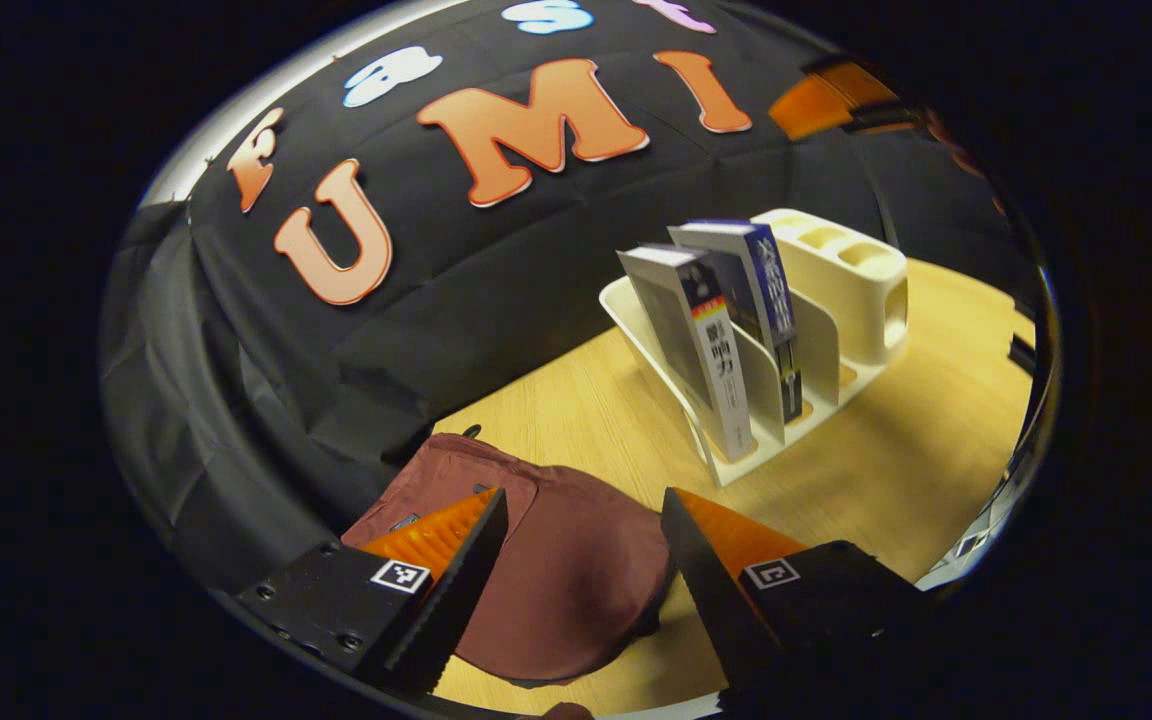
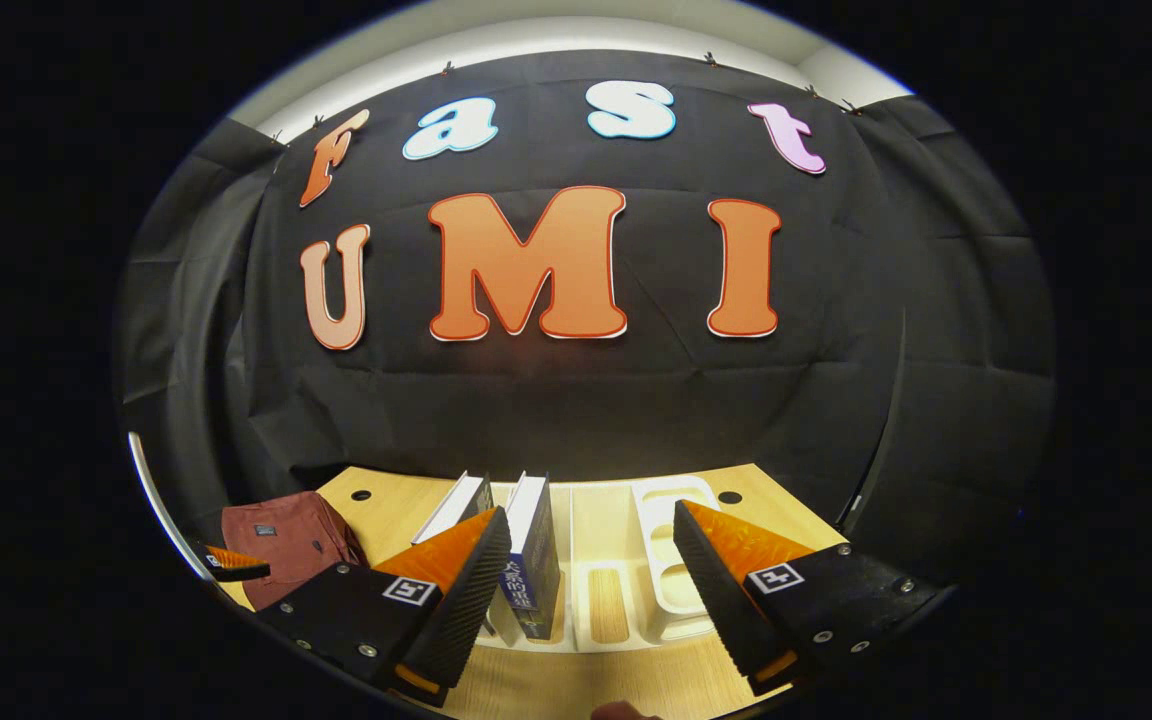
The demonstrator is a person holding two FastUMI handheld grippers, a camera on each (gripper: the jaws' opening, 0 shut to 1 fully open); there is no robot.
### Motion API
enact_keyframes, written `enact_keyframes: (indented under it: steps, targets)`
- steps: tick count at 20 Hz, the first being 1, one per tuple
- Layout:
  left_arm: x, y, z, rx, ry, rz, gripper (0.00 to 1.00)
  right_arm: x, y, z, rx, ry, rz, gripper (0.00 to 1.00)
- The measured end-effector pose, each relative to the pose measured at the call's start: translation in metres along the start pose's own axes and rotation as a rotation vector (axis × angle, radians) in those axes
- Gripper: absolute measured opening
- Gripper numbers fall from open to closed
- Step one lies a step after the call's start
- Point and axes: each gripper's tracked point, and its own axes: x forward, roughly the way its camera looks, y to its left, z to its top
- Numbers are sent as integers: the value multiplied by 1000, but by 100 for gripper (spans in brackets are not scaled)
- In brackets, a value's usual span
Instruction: Open the schoolbag, grab two books from the bookshelf and put them into the schoolbag.
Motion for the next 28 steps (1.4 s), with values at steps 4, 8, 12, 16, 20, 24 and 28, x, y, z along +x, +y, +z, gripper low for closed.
enact_keyframes:
  steps: [4, 8, 12, 16, 20, 24, 28]
  targets:
    - [12, -25, -45, 138, 93, -10, 98, 2, -7, -11, -14, 17, 1, 97]
    - [26, -30, -79, 264, 185, 5, 97, 7, -14, -17, -3, 38, 3, 97]
    - [39, -21, -109, 304, 281, 38, 98, 11, -19, -15, -17, 27, -5, 97]
    - [42, -17, -118, 394, 305, 83, 96, 13, -23, -19, -10, 38, -11, 97]
    - [37, -6, -96, 456, 286, 119, 83, 15, -24, -15, -1, 31, -18, 97]
    - [49, -3, -100, 463, 301, 123, 75, 17, -23, -11, 8, 27, -24, 97]
    - [63, 10, -98, 470, 318, 146, 45, 16, -17, -10, -1, 30, -22, 97]
